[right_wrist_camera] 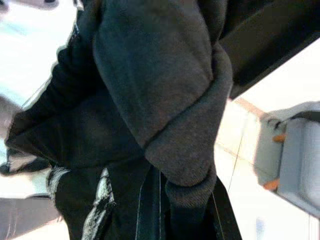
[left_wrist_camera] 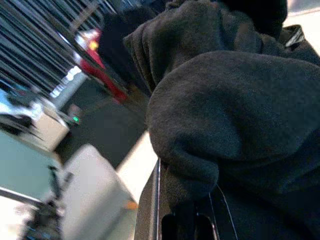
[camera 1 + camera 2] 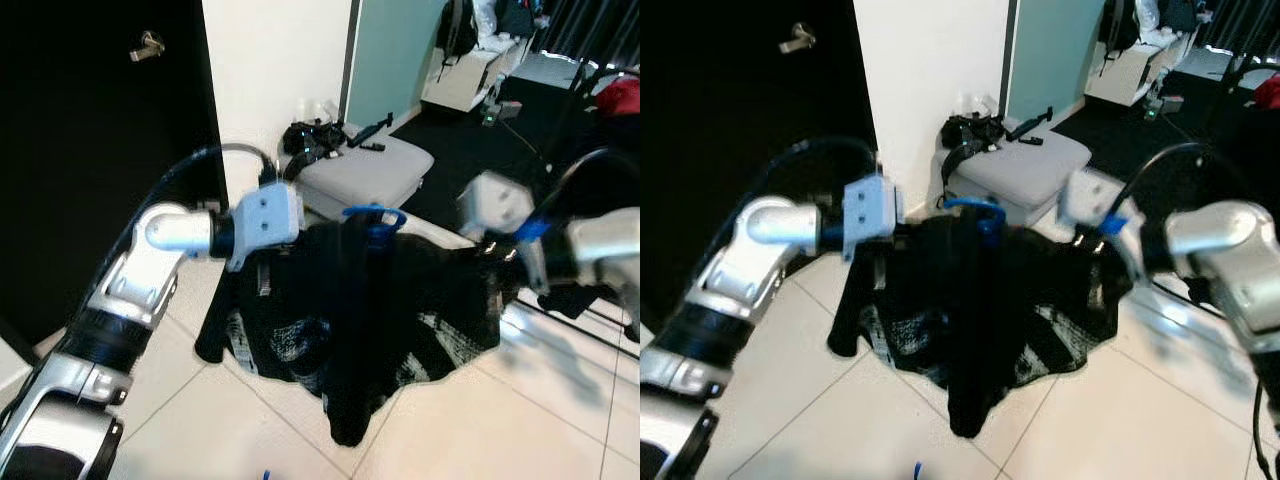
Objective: Hang hanger
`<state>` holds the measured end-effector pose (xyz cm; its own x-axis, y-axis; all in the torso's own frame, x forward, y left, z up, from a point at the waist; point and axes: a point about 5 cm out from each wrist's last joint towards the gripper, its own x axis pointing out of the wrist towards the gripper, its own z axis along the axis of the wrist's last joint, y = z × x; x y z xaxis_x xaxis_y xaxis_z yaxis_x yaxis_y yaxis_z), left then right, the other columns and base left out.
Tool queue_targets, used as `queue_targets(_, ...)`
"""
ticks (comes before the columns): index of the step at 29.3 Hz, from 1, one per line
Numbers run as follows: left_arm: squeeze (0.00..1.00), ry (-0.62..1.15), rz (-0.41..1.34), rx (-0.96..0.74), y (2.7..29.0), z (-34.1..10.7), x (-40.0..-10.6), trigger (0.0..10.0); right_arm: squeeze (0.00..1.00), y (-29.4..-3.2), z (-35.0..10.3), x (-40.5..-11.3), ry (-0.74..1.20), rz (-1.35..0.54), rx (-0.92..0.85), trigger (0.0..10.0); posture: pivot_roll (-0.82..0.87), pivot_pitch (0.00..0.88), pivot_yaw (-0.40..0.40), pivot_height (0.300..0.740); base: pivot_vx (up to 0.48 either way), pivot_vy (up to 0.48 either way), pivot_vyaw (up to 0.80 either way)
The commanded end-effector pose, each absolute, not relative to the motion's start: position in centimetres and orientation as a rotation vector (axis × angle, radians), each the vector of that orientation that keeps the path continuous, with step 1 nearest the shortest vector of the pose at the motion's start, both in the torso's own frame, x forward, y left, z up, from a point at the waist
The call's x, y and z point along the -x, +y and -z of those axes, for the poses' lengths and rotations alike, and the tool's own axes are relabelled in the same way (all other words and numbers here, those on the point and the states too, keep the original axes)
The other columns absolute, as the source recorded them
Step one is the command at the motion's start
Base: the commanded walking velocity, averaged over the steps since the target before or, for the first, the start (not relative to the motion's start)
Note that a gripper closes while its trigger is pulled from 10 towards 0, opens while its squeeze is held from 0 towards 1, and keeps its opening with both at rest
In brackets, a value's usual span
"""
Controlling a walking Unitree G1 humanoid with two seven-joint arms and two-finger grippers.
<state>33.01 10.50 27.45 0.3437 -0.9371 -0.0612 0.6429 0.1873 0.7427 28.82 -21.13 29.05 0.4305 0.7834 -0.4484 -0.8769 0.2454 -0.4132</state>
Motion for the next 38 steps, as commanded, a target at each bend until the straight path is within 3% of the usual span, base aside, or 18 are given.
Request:
queue_targets(1,0.0,-0.516,1.105,-0.715,11.4,-28.3,-33.4,10.0,0.0,-21.8,-30.7,-28.4,0.088,-1.142,0.655,0.0,0.0,0.027,-0.025,0.74,0.0,0.0,0.0)
queue_targets(6,0.0,-0.544,1.114,-0.701,11.3,-28.8,-33.3,10.0,0.0,-21.9,-30.6,-28.3,0.094,-1.154,0.654,0.0,0.0,0.027,-0.023,0.74,0.0,0.0,0.0)
queue_targets(7,0.8,-0.547,1.132,-0.688,11.2,-28.9,-33.3,10.0,0.0,-22.0,-30.5,-28.2,0.101,-1.168,0.652,0.0,0.0,0.027,-0.023,0.74,0.0,0.0,0.0)
queue_targets(8,0.8,-0.547,1.132,-0.688,11.2,-28.9,-33.3,10.0,0.0,-22.0,-30.5,-28.2,0.101,-1.168,0.652,0.0,0.0,0.027,-0.023,0.74,0.0,0.0,0.0)
queue_targets(9,1.0,-0.547,1.157,-0.676,11.1,-28.9,-33.2,10.0,0.0,-21.9,-30.2,-28.1,0.109,-1.181,0.648,0.0,0.0,0.028,-0.022,0.74,0.0,0.0,0.0)
queue_targets(14,1.0,-0.554,1.168,-0.667,11.0,-28.8,-33.3,10.0,0.0,-21.8,-29.9,-27.9,0.121,-1.207,0.638,0.0,0.0,0.029,-0.023,0.74,0.0,0.0,0.0)
queue_targets(20,1.0,-0.451,1.17,-0.658,13.2,-27.8,-33.8,10.0,0.0,-21.6,-27.7,-27.9,0.198,-1.203,0.629,0.0,0.0,0.032,-0.027,0.74,0.0,0.0,0.0)
queue_targets(21,1.0,-0.379,1.145,-0.644,14.9,-26.9,-34.1,10.0,0.0,-22.1,-26.5,-28.2,0.229,-1.14,0.595,0.0,0.0,0.035,-0.027,0.74,0.0,0.0,0.0)
queue_targets(26,1.0,-0.321,1.089,-0.618,16.9,-25.9,-34.3,10.0,0.0,-22.9,-25.3,-28.5,0.258,-1.068,0.556,0.0,0.0,0.036,-0.026,0.74,0.0,0.0,0.0)
queue_targets(28,1.0,-0.243,0.959,-0.545,19.8,-24.1,-34.3,10.0,0.0,-24.0,-23.7,-28.8,0.287,-0.939,0.469,0.0,0.0,0.041,-0.022,0.74,0.0,0.0,0.0)
queue_targets(34,1.0,-0.212,0.873,-0.502,21.2,-23.1,-34.4,10.0,0.0,-24.5,-22.9,-28.9,0.306,-0.877,0.431,0.0,0.0,0.041,-0.022,0.74,0.0,0.0,0.0)
queue_targets(35,0.75,-0.16,0.619,-0.361,24.0,-21.4,-34.9,10.0,0.0,-25.3,-21.6,-29.0,0.313,-0.747,0.347,0.0,0.0,0.048,-0.023,0.74,0.0,0.0,-0.79)
queue_targets(36,0.0,-0.127,0.408,-0.225,25.8,-19.4,-34.7,10.0,0.0,-26.2,-20.2,-29.1,0.31,-0.594,0.258,0.0,0.0,0.054,-0.024,0.74,0.0,0.0,-0.79)
queue_targets(38,0.0,-0.063,0.189,-0.031,26.4,-15.6,-33.7,10.0,0.0,-27.6,-18.0,-29.0,0.309,-0.324,0.144,0.0,0.0,0.058,-0.026,0.74,0.0,0.0,-0.78)
